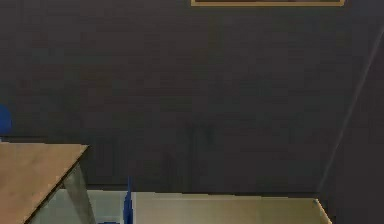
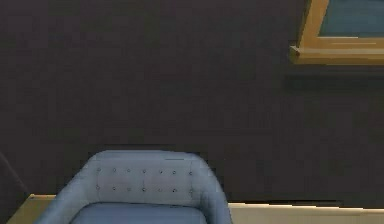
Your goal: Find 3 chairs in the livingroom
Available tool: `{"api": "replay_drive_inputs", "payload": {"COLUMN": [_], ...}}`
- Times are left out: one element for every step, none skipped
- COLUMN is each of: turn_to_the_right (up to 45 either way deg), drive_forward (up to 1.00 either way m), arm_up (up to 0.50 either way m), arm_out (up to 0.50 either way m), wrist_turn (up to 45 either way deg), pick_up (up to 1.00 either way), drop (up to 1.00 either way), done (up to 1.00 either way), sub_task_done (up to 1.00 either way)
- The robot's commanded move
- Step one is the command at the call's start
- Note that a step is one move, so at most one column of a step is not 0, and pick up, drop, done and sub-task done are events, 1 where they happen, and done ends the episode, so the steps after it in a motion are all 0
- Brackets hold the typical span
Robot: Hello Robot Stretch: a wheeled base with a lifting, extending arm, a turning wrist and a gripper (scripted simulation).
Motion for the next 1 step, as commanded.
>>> {"api": "replay_drive_inputs", "payload": {"turn_to_the_right": [30.0], "drive_forward": [0.0], "arm_up": [0.0], "arm_out": [0.0], "wrist_turn": [0.0], "pick_up": [0.0], "drop": [0.0], "done": [0.0], "sub_task_done": [0.0]}}
